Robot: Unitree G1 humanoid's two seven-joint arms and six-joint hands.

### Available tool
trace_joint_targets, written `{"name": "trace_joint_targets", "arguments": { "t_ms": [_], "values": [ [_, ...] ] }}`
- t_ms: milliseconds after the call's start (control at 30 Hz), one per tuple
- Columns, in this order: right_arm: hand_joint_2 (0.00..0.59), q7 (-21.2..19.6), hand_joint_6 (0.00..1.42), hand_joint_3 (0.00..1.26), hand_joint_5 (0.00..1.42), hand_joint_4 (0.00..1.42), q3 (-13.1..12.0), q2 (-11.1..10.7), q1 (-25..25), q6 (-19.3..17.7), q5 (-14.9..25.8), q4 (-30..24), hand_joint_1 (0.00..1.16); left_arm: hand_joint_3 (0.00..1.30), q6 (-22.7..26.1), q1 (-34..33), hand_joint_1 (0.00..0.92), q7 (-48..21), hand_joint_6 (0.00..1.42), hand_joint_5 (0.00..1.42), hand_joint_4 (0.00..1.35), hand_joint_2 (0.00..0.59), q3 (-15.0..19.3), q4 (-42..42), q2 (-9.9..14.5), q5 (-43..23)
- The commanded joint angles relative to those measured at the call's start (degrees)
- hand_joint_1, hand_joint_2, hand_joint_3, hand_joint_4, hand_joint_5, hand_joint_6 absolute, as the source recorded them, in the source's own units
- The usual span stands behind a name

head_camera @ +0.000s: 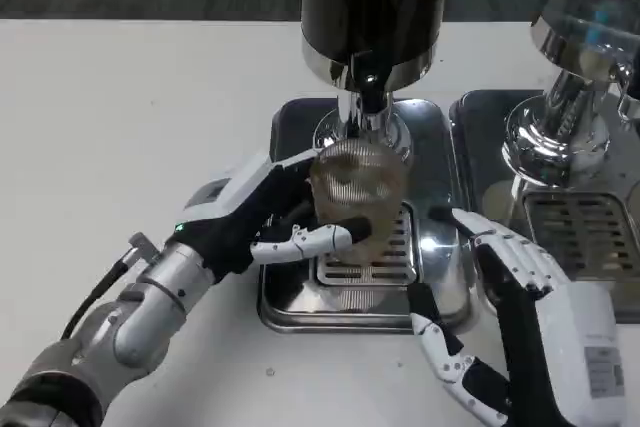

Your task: Grasp the cup under the faucet to collect the drink, then remove the cup.

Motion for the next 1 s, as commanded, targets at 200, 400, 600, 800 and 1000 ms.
{"name": "trace_joint_targets", "arguments": {
  "t_ms": [200,400,600,800,1000],
  "values": [
    [0.405,-0.18,0.31,0.31,0.30,0.28,0.03,0.09,-0.16,0.02,0.43,0.25,0.42,0.17,-3.96,1.41,0.095,-5.78,0.29,0.35,0.21,0.080,2.25,-1.70,2.31,-4.20],
    [0.405,-0.14,0.31,0.31,0.30,0.28,0.10,0.02,-1.26,-0.51,0.98,1.38,0.42,0.10,-6.08,3.89,0.076,-8.34,0.25,0.28,0.12,0.067,5.02,-4.01,5.21,-7.87],
    [0.405,-0.31,0.29,0.30,0.30,0.28,0.14,-0.04,-2.55,-1.06,1.69,2.68,0.42,0.03,-7.36,8.01,0.001,-12.60,0.18,0.10,0.03,0.081,9.68,-8.33,8.65,-14.29],
    [0.405,-0.41,0.27,0.31,0.29,0.28,0.22,0.00,-3.31,-1.56,2.30,3.68,0.42,0.02,-6.03,10.35,0.000,-29.88,0.08,0.00,0.00,0.106,17.73,-15.84,9.44,-33.46],
    [0.405,-0.22,0.27,0.31,0.29,0.28,0.33,0.01,-4.50,-2.10,3.20,4.97,0.42,0.19,3.66,8.58,0.000,-48.21,0.12,0.12,0.16,0.140,22.96,-26.43,9.47,-50.47]
  ]
}}
